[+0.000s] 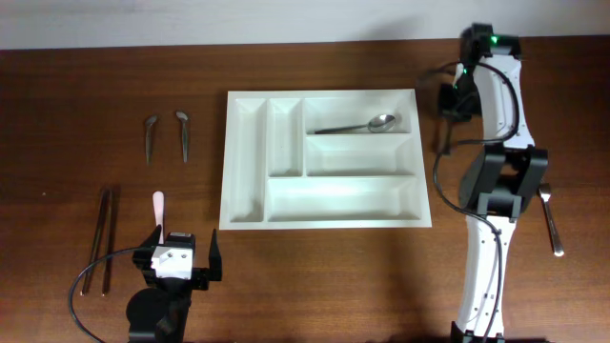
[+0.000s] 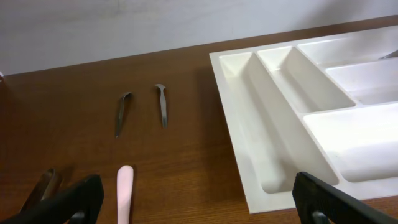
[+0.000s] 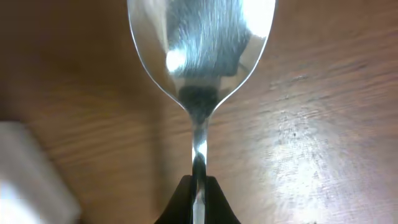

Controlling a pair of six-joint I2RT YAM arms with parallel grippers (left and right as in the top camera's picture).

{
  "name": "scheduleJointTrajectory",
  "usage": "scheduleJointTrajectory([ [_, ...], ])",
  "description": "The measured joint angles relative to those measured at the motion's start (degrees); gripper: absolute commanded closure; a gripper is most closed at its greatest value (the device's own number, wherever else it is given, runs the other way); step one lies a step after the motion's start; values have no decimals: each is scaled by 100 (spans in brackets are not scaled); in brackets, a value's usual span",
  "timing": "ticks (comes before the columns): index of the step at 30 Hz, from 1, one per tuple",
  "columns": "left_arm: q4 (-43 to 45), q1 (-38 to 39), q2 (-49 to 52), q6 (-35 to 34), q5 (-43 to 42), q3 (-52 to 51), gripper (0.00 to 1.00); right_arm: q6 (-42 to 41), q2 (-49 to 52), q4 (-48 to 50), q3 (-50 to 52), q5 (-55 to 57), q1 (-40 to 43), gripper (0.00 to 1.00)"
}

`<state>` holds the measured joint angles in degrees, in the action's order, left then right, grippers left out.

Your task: Pack container

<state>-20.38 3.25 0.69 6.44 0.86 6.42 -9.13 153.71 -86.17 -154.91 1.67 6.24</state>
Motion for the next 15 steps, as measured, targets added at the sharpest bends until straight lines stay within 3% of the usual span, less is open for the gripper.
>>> scheduleJointTrajectory([
  [9, 0, 0, 0, 0, 0, 0, 1, -774, -90, -866, -2118, -151, -129, 96],
  [15, 0, 0, 0, 0, 0, 0, 1, -1403, -173, -990, -2433, -704, -179, 96],
])
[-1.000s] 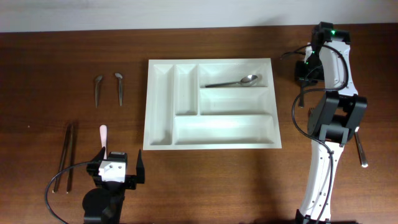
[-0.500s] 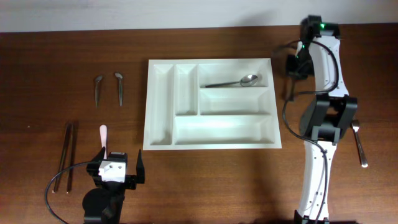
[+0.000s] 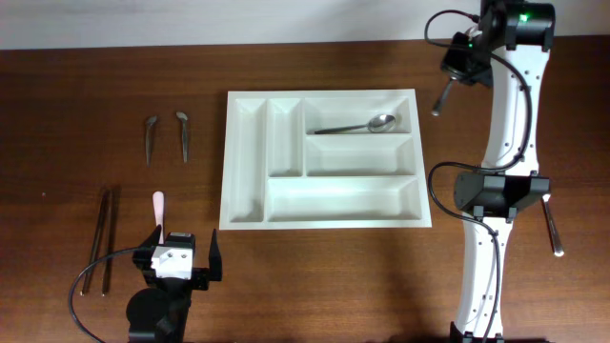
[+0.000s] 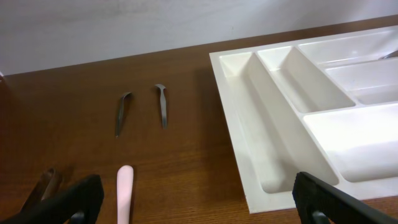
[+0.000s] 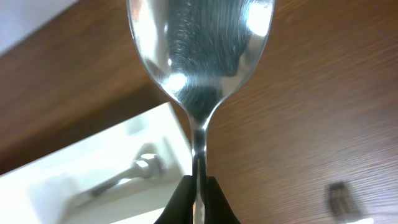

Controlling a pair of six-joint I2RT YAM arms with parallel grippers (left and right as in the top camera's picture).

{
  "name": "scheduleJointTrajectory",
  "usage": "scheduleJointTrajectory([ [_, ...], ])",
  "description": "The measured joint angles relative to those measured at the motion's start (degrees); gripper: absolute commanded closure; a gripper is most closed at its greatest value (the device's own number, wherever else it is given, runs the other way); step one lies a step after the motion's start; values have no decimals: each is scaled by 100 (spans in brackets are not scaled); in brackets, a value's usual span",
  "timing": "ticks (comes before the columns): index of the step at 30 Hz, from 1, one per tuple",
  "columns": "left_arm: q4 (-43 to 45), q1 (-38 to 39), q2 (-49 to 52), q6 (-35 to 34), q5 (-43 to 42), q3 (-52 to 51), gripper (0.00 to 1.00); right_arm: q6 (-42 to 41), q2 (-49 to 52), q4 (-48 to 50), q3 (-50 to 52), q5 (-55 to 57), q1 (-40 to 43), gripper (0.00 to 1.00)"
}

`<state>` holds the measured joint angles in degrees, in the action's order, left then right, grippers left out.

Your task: Pack container

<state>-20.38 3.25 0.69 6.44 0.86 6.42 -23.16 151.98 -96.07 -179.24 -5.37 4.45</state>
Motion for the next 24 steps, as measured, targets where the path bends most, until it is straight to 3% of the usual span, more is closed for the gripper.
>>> scheduleJointTrajectory([
  [5, 0, 0, 0, 0, 0, 0, 1, -898, 0, 4, -2, -238, -343, 96],
  [19, 0, 0, 0, 0, 0, 0, 1, -5058, 0, -90, 20, -70, -1735, 96],
  [24, 0, 0, 0, 0, 0, 0, 1, -6122, 7, -79, 44, 201, -2013, 96],
])
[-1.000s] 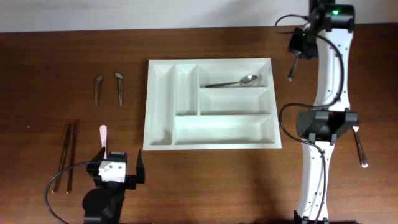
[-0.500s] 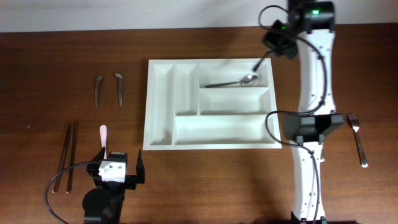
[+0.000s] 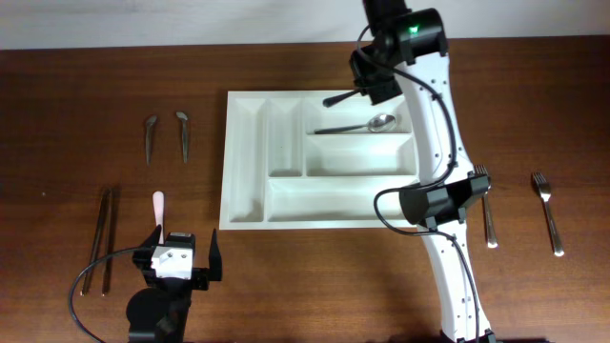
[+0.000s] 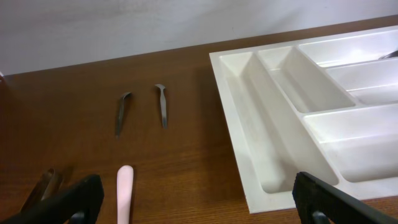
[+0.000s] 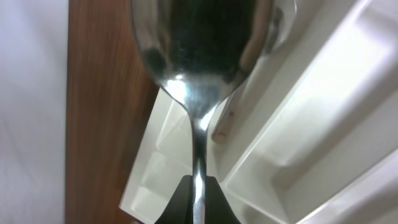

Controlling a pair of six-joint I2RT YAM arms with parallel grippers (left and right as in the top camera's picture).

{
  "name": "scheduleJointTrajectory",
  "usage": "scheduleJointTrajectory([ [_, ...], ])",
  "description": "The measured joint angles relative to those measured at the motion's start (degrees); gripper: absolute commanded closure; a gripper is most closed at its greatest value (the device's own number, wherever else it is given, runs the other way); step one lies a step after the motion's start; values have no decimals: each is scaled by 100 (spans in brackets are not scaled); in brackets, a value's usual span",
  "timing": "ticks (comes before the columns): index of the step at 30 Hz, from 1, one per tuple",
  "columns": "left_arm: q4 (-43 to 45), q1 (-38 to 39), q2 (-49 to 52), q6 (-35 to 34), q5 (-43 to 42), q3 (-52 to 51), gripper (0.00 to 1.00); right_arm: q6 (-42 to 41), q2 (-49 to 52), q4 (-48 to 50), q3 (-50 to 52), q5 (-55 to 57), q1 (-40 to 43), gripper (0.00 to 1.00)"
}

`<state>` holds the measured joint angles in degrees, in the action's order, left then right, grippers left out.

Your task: Pack container

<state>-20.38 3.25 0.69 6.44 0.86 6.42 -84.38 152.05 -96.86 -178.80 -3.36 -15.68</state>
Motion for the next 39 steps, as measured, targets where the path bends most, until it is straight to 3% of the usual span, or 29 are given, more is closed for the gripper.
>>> scheduleJointTrajectory([
  [10, 0, 0, 0, 0, 0, 0, 1, -1143, 61, 282, 645, 328, -140, 96],
  [27, 0, 0, 0, 0, 0, 0, 1, -1425, 179, 852, 1788, 356, -140, 95],
  [30, 0, 0, 0, 0, 0, 0, 1, -1449, 190, 901, 1849, 358, -140, 84],
  [35, 0, 0, 0, 0, 0, 0, 1, -1392, 190, 1106, 1853, 402, -140, 79],
  [39, 0, 0, 0, 0, 0, 0, 1, -975, 190, 1401, 1853, 492, -140, 61],
])
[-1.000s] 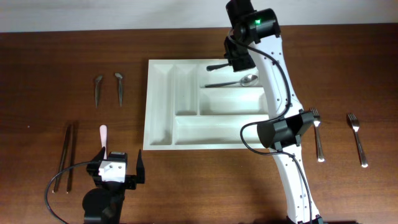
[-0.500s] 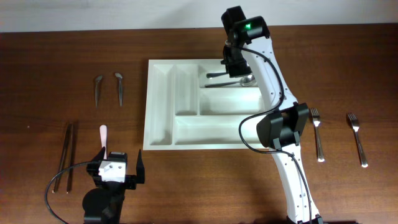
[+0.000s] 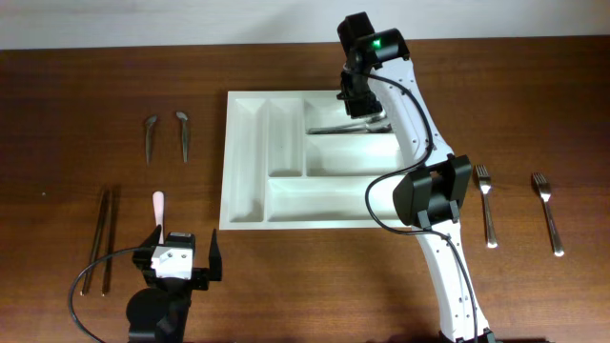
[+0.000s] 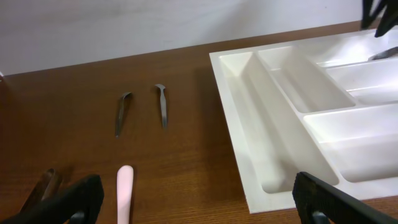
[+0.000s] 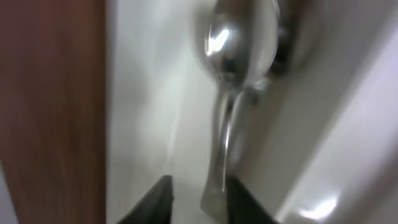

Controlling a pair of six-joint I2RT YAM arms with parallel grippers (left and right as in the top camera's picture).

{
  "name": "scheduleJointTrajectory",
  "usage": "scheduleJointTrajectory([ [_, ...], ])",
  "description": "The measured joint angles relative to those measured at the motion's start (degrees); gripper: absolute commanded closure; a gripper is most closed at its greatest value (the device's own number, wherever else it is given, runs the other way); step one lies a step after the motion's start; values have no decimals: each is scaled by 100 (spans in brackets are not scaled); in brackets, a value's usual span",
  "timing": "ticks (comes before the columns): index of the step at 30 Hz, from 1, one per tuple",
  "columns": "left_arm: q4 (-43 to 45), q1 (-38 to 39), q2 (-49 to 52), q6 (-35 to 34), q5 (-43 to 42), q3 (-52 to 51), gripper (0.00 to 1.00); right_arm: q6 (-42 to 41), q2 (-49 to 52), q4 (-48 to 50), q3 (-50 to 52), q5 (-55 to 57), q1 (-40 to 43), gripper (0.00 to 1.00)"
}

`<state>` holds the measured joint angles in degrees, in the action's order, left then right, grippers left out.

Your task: Pack container

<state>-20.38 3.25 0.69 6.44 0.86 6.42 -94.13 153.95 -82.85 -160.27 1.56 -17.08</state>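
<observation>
The white cutlery tray (image 3: 334,198) lies mid-table. My right gripper (image 3: 355,99) hangs over its back right compartment. In the right wrist view the right gripper (image 5: 199,190) is open, and a steel spoon (image 5: 239,37) lies in the compartment with its handle between the fingers, close to the right one. A second spoon's bowl shows just behind it. Overhead, both spoons (image 3: 348,127) lie together. My left gripper (image 3: 181,262) (image 4: 199,208) rests open near the front left, holding nothing.
Two small steel pieces (image 3: 151,138) (image 3: 182,135) lie left of the tray. A pink-handled utensil (image 3: 158,205) and dark chopsticks (image 3: 100,238) lie in front of them. Two forks (image 3: 486,205) (image 3: 548,214) lie right of the tray.
My right gripper was shut on a spoon above the tray's back edge. Now it is lower over the back right compartment and open, and the spoon lies there beside the first one.
My right gripper held a spoon close to the table, right of the tray. Then it held the spoon near the far right corner, then over the tray's back edge. Now the spoon lies in the compartment and the jaws are open. The left arm stayed still.
</observation>
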Motion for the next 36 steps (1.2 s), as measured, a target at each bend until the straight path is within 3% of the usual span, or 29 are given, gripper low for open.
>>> scheduleJointTrajectory([
  [7, 0, 0, 0, 0, 0, 0, 1, 1622, 0, 273, -7, 446, 39, 35],
  [11, 0, 0, 0, 0, 0, 0, 1, 2669, -11, -39, -227, 1010, 131, 4],
  [12, 0, 0, 0, 0, 0, 0, 1, 3010, -35, -111, -332, 1156, 179, 1],
  [19, 0, 0, 0, 0, 0, 0, 1, 6043, -793, -734, -1054, 1572, 669, 1],
  [23, 0, 0, 0, 0, 0, 0, 1, 7383, -1580, -1228, -1307, 1687, 905, 1],
  [32, 0, 0, 0, 0, 0, 0, 1, 9001, -2894, -1412, -1226, 1128, 1058, 1],
  [36, 0, 0, 0, 0, 0, 0, 1, 9361, -3668, -1410, -177, 946, 1099, 1],
])
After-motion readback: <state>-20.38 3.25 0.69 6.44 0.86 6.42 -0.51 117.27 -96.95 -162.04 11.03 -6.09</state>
